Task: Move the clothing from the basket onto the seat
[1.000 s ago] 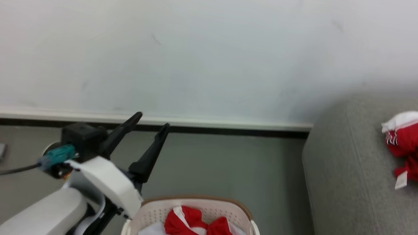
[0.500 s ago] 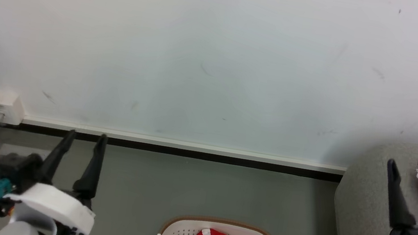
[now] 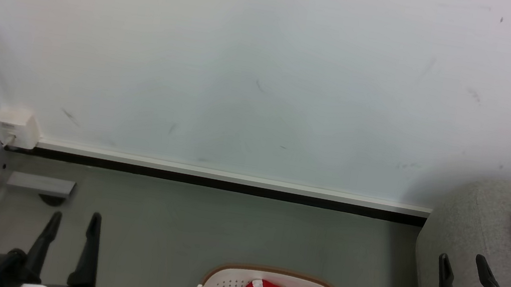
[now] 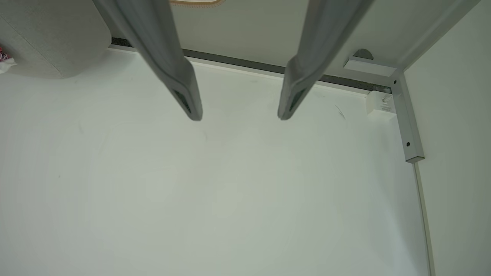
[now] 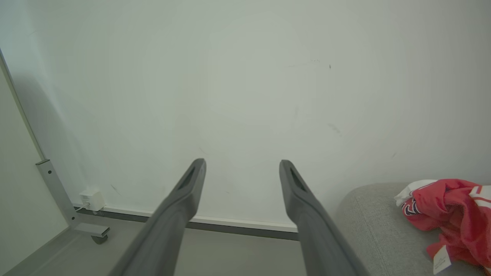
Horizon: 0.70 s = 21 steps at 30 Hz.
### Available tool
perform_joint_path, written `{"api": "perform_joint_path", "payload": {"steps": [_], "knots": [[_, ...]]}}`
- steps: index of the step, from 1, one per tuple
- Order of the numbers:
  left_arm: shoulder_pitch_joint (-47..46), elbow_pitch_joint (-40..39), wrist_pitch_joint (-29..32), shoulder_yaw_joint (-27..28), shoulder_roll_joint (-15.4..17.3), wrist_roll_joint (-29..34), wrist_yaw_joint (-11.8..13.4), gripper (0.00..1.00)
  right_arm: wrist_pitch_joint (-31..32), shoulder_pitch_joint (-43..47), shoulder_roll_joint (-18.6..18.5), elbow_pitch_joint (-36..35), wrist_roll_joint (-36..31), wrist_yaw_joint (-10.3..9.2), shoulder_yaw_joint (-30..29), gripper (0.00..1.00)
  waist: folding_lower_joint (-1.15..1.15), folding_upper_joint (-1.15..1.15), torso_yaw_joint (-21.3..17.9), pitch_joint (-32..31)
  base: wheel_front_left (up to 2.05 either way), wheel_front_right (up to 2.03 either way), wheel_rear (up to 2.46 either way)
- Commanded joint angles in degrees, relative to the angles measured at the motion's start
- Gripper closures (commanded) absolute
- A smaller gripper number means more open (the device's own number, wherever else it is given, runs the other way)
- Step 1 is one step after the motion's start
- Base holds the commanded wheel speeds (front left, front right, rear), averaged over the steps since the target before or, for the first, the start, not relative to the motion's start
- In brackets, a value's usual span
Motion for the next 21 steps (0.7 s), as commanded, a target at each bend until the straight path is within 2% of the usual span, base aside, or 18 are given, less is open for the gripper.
{"api": "perform_joint_path", "payload": {"steps": [1, 9, 21], "knots": [[1.1, 0.6, 0.0, 0.8, -0.9, 1.6, -1.1, 0.00, -0.2, 0.9, 0.5, -0.3, -0.7, -0.13, -0.5, 0.00, 0.00, 0.00, 0.0, 0.1, 0.00, 0.00, 0.00], [0.4, 3.4, 0.0, 4.2, -4.4, 5.1, -5.2, 0.00, -0.2, 0.2, 1.8, -1.0, -1.8, -0.13, -0.8, 0.00, 0.00, 0.00, -0.7, 0.4, 0.00, 0.00, 0.00], [-0.1, 5.4, 0.0, 7.8, -7.3, 8.6, -8.5, 0.00, -0.2, -0.7, 1.8, -0.6, -1.2, -0.13, -0.4, 0.00, 0.00, 0.00, -1.7, 0.7, 0.00, 0.00, 0.00]]}}
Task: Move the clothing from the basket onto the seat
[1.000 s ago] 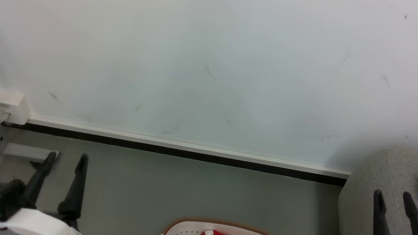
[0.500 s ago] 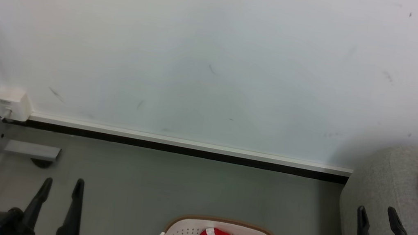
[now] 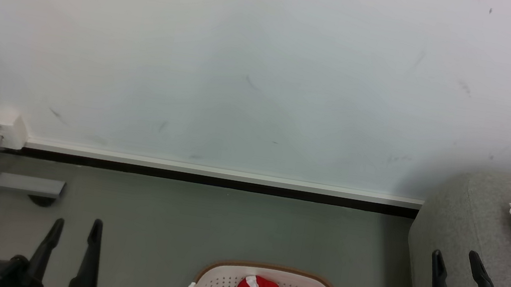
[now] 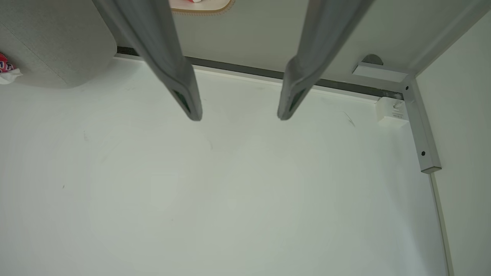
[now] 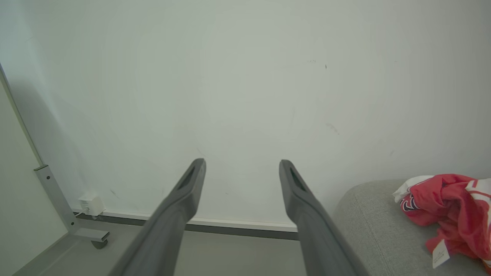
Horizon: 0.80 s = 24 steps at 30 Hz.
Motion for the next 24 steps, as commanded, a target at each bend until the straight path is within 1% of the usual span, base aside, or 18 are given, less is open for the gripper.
{"api": "perform_joint_path", "payload": {"steps": [1, 8, 15, 20, 24], "knots": [[-0.3, 0.3, 0.0, 0.6, -0.4, 1.3, -0.4, 0.00, -0.2, -0.6, -0.2, 0.2, 0.2, -0.13, 0.0, 0.00, 0.00, 0.00, -0.2, 0.0, 0.00, 0.00, 0.00], [-1.0, 0.9, 0.0, 2.1, -1.9, 2.4, -1.8, 0.00, -0.2, -1.6, -0.4, 0.1, 0.1, -0.13, 0.8, 0.00, 0.00, 0.00, -1.5, 0.8, 0.00, 0.00, 0.00], [-3.3, 2.0, 0.0, 1.8, -2.6, 3.7, -3.6, 0.00, -0.1, -5.3, -1.9, -0.4, -0.4, -0.13, 1.6, 0.00, 0.00, 0.00, -4.5, 3.6, 0.00, 0.00, 0.00], [-6.5, 3.4, 0.0, 0.7, -2.6, 3.8, -4.7, 0.00, -0.1, -9.0, -1.9, -1.6, -0.7, -0.13, 1.2, 0.00, 0.00, 0.00, -7.1, 8.5, 0.00, 0.00, 0.00], [-10.6, 6.2, 0.9, -1.1, -1.6, 2.8, -5.7, 0.00, -0.1, -12.4, -1.2, -3.0, -1.2, -0.13, 0.6, 0.00, 0.00, 0.00, -9.2, 13.3, 0.00, 0.00, 0.00]]}}
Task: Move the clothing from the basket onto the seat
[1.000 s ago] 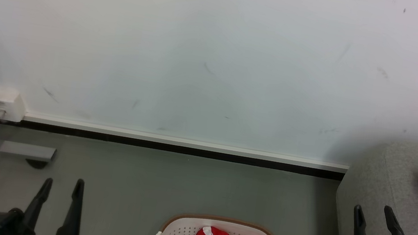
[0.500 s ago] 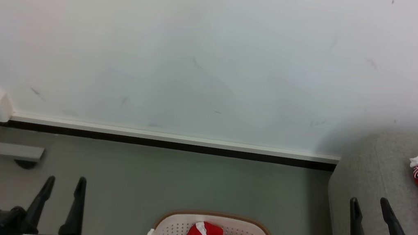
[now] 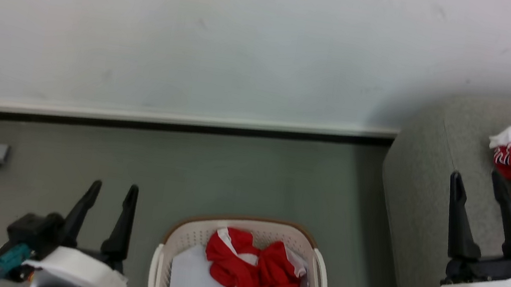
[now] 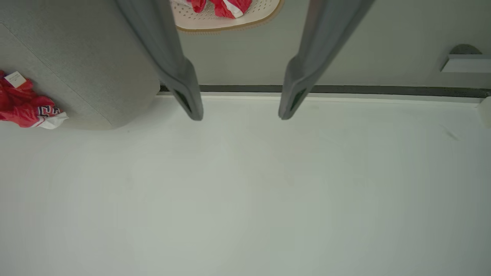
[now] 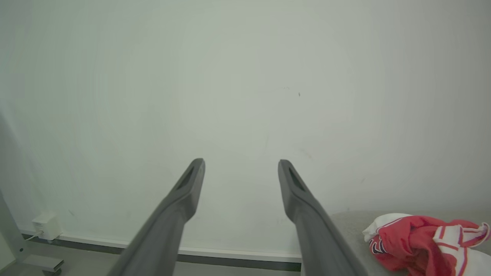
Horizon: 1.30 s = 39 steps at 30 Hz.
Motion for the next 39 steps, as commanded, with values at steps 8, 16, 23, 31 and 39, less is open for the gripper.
{"api": "perform_joint_path", "payload": {"steps": [8, 16, 23, 31, 39], "knots": [[-9.9, 5.5, 4.0, -5.1, 2.8, -2.0, -1.3, 0.00, 0.1, -7.7, 2.0, -3.9, -1.6, -0.13, -2.5, 0.00, -0.01, 0.00, -7.2, 14.5, 0.00, 0.00, 0.00], [-16.0, 10.3, 7.8, -10.1, 5.9, -3.9, -1.4, 0.00, 0.1, -11.3, 4.2, -7.5, -2.9, -0.13, -5.1, 0.00, -0.01, 0.00, -10.8, 22.5, 0.00, 0.00, 0.00], [-22.9, 15.0, 12.1, -18.6, 9.2, -5.8, -1.3, 0.00, 0.1, -14.4, 5.8, -11.0, -3.2, -0.13, -7.7, 0.00, -0.01, 0.00, -13.4, 29.3, 0.00, 0.00, 0.00], [-30.7, 21.9, 17.0, -26.5, 10.6, -10.5, -1.4, 0.00, 0.1, -18.5, 7.3, -12.9, -3.5, -0.13, -7.1, 0.00, -0.01, 0.00, -15.5, 35.5, 0.00, 0.00, 0.00], [-35.7, 29.3, 19.5, -32.2, 11.6, -13.5, -1.4, 0.00, 0.1, -23.0, 8.0, -13.9, -3.4, -0.13, -5.3, 0.00, -0.01, 0.00, -18.2, 39.5, 0.00, 0.00, 0.00]]}}
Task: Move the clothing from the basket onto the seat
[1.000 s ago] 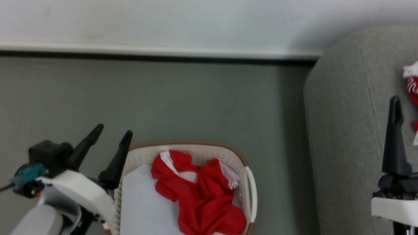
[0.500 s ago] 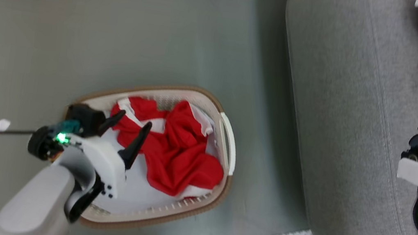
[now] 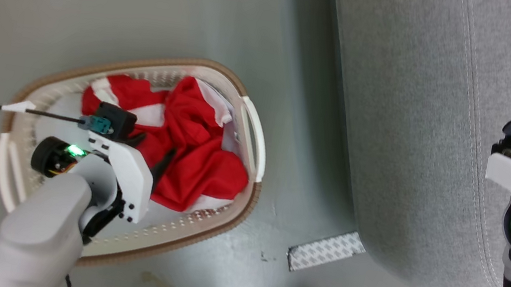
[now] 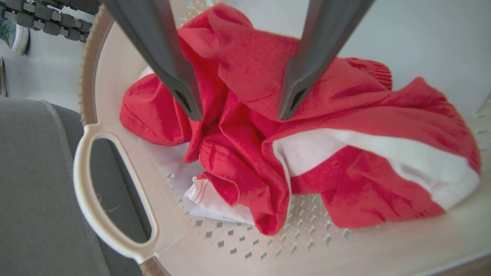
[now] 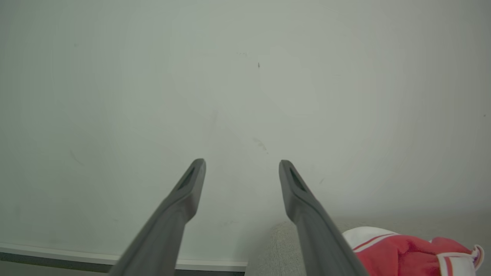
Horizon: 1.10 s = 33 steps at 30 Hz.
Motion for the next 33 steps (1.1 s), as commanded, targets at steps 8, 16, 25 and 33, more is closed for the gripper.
{"api": "perform_joint_path", "payload": {"steps": [8, 16, 25, 33], "knots": [[-5.4, 8.2, 3.9, -4.1, 1.4, -2.5, 0.1, 0.00, 0.1, -4.0, 0.8, -1.9, 1.2, -0.13, 0.9, 0.00, -0.01, 0.00, -3.4, 5.3, 0.00, 0.00, 0.00], [-8.0, 10.6, 8.5, -11.5, 2.0, -5.6, 0.1, 0.00, 0.1, -4.7, 0.9, -2.8, 2.9, -0.13, 1.0, 0.00, -0.01, 0.00, -3.7, 6.6, 0.00, 0.00, 0.00], [-11.2, 10.9, 10.0, -17.9, 2.3, -10.3, 0.1, 1.00, 0.1, -3.2, 0.9, -2.7, 3.1, -0.13, 1.2, 0.00, -0.01, 0.00, -3.1, 8.1, 0.00, 0.00, 0.00], [-12.3, 11.5, 4.7, -21.3, 3.8, -12.8, 0.1, 1.00, 0.1, -4.2, 0.9, -1.7, 4.5, -0.13, 1.8, 0.00, -0.01, 0.00, -3.8, 6.9, 0.00, 0.00, 0.00]]}}
